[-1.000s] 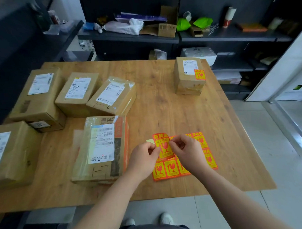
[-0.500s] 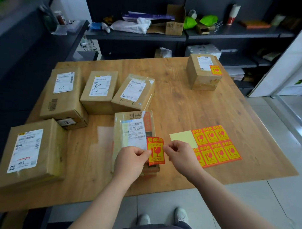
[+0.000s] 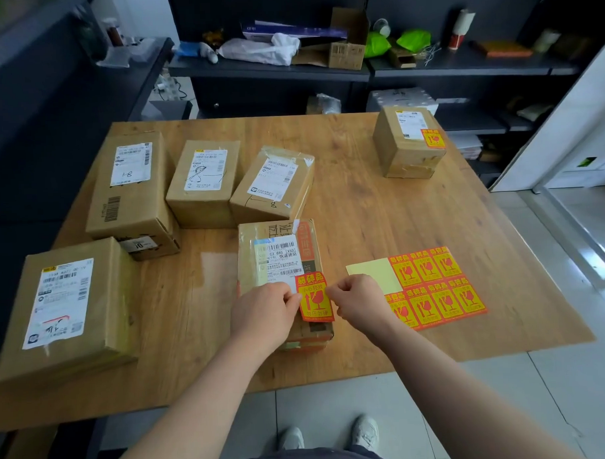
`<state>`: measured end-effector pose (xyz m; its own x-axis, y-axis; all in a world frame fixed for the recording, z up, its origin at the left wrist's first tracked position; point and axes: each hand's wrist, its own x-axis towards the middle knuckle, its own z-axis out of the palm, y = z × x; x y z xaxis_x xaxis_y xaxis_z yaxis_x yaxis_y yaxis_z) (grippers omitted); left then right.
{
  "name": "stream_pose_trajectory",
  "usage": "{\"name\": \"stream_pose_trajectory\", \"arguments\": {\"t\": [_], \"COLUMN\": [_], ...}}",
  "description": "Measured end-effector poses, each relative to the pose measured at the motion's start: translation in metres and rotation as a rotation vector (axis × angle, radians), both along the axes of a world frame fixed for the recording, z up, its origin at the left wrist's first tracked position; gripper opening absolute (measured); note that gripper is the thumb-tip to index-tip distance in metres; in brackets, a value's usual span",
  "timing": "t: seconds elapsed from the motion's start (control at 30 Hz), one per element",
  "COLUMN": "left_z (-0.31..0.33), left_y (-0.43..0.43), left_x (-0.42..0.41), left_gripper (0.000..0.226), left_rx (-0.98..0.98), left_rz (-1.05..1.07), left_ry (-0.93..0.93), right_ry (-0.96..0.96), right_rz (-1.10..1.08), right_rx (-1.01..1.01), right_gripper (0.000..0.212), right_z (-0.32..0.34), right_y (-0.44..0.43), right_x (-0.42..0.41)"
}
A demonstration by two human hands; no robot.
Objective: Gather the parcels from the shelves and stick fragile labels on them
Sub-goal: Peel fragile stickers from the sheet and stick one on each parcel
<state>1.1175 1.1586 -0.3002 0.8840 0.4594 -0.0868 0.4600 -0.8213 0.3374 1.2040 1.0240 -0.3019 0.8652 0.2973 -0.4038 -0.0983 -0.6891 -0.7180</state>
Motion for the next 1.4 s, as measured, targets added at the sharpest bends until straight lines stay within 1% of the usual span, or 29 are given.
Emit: {"name": "stream_pose_trajectory", "arguments": {"t": [0.17,0.33,0.4,0.47,0.53,0.63,0.8,1.0,1.23,1.4], "left_z": [0.000,0.001,0.000,-0.001,-0.002,-0.004,-0.006,-0.007,-0.004,-0.004], "left_y": [0.002,0.005,0.004,0.005,0.005,0.006,0.002,0.000,0.001,0.001], "left_x": [0.002,0.003,0.004,0.003,0.001,0.000,0.002,0.006,0.008,0.008], "left_gripper": [0.041,0.047,0.043,0.035,0.031,0.036,0.034,0.038,0.037,0.036], "left_rx": [-0.143,-0.289,-0.329,-0.349,-0.354,-0.335,-0.141,-0.007,0.014,0.017], "left_rz": [0.095,0.095,0.086,0.104,0.121,0.110,0.093,0.047,0.019,0.011], "left_ry": [0.000,0.047,0.062,0.034,0.002,-0.009,-0.012,-0.011,0.021,0.028], "right_ry": [0.067,0.129,0.113,0.109,0.123,0.131,0.078,0.008,-0.029,-0.031], "right_rz": [0.047,0.043,0.058,0.062,0.056,0.034,0.000,0.015,0.000,0.000], "right_rx": [0.020,0.205,0.192,0.163,0.137,0.104,0.064,-0.009,-0.068,-0.073], "right_gripper": [0.027,0.026,0.026,0.026,0.025,0.025,0.026,0.026,0.024,0.024], "right_z": [0.005,0.019,0.021,0.019,0.014,0.005,-0.003,-0.008,-0.011,-0.011], "right_y": [0.000,-0.008,-0.009,-0.008,-0.007,-0.006,-0.001,0.002,0.005,0.005], "right_x": [0.000,0.001,0.001,0.000,-0.001,-0.003,-0.003,-0.001,0.000,0.001]}}
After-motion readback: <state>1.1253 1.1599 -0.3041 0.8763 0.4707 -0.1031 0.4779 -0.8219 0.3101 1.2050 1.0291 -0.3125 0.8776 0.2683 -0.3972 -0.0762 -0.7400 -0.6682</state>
